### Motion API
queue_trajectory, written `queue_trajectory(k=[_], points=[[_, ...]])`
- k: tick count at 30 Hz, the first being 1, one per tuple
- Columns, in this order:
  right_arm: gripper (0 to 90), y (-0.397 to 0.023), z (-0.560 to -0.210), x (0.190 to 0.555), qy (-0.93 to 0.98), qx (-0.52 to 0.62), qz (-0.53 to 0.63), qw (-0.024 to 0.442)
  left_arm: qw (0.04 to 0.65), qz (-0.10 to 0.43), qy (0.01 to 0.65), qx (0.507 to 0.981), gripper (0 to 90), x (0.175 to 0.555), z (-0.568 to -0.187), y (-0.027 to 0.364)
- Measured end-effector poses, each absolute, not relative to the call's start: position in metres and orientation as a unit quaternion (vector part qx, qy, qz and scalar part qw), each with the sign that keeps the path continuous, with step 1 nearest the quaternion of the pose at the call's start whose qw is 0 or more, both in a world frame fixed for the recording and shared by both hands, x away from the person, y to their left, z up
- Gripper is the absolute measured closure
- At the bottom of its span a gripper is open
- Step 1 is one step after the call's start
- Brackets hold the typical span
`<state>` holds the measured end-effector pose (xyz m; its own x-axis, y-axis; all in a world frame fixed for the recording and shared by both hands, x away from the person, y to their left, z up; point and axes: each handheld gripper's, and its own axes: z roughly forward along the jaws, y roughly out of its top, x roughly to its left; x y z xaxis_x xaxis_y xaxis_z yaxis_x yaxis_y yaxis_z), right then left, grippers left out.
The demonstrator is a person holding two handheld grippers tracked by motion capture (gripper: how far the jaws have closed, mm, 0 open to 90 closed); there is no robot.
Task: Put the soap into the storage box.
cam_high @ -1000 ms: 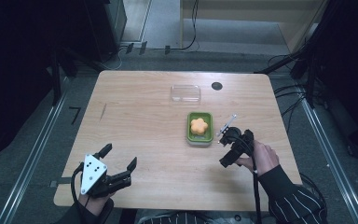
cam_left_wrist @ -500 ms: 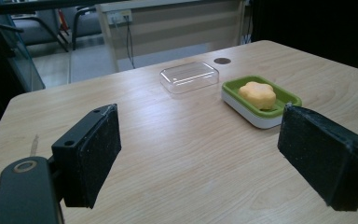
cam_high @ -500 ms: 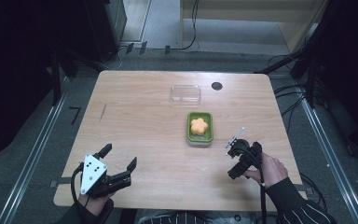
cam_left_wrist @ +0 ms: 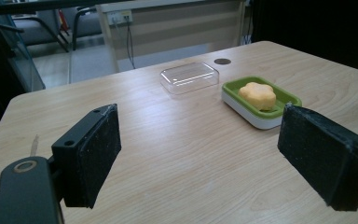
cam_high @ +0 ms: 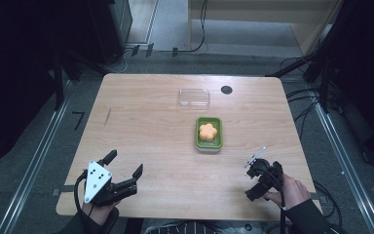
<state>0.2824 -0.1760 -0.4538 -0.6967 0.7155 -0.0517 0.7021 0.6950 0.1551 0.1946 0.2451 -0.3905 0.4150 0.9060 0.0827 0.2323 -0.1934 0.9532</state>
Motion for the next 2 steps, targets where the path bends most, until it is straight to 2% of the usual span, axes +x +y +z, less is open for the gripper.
queue_trajectory(k=[2], points=[[6.7, -0.1781, -0.4565, 0.2798, 0.919, 0.386, 0.058, 0.052, 0.48, 0.349, 0.411, 0.692, 13.7, 0.1949, -0.3903, 0.2444]])
